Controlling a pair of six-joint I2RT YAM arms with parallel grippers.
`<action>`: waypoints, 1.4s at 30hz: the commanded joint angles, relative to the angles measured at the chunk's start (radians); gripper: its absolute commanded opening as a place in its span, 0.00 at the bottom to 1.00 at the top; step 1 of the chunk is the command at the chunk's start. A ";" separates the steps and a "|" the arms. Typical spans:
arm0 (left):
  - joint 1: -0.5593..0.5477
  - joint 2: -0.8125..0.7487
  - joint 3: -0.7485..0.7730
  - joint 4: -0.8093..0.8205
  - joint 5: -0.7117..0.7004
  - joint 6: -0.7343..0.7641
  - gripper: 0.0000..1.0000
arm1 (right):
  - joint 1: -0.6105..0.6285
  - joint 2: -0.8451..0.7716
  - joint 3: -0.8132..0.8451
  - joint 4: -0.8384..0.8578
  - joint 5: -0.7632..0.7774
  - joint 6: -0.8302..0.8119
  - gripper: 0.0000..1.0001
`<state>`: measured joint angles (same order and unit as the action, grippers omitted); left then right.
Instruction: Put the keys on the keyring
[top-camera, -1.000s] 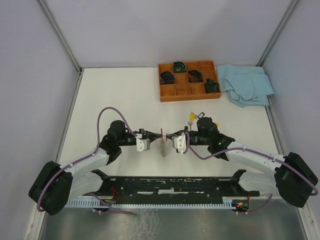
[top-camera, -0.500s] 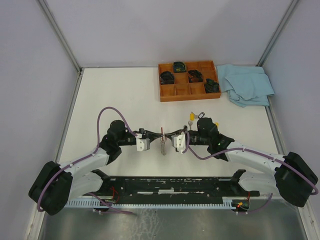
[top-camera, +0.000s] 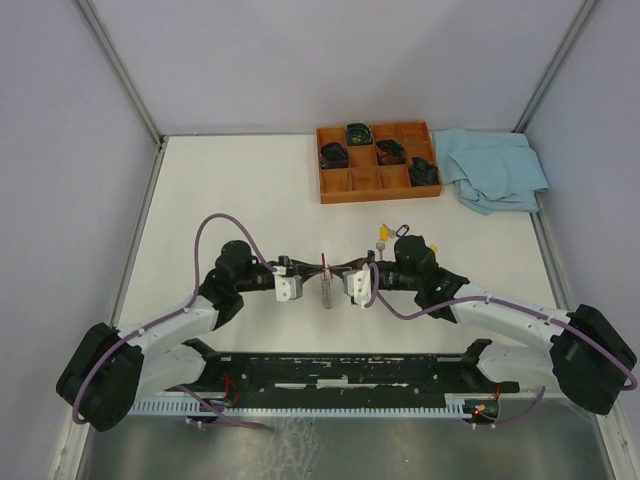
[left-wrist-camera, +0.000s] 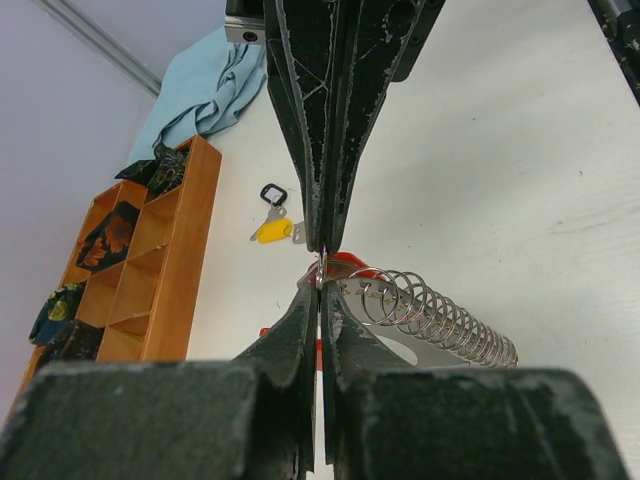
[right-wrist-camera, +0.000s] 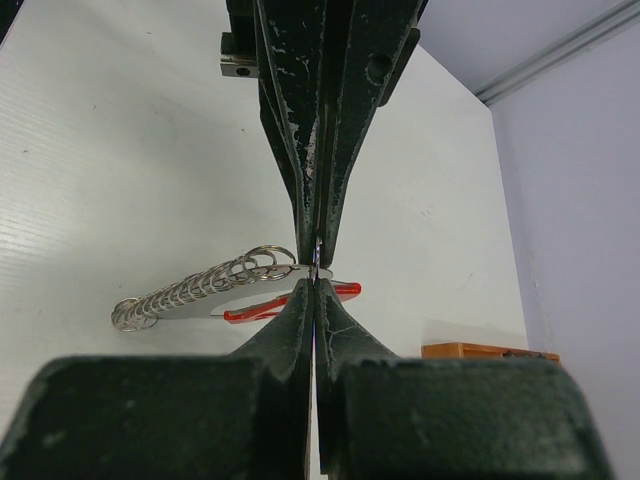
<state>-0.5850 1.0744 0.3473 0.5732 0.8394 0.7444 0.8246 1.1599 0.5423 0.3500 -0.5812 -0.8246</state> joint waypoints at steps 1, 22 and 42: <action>-0.008 -0.020 0.051 -0.011 -0.032 -0.031 0.03 | 0.016 -0.037 0.019 0.066 -0.020 -0.021 0.01; -0.009 -0.023 0.045 0.099 -0.077 -0.240 0.03 | 0.022 -0.007 0.007 -0.012 0.065 -0.141 0.01; -0.007 -0.015 0.003 0.240 -0.044 -0.332 0.03 | 0.008 -0.013 0.002 -0.011 0.181 -0.151 0.01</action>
<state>-0.5907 1.0687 0.3492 0.6926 0.7616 0.4564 0.8425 1.1591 0.5392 0.3511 -0.4286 -0.9756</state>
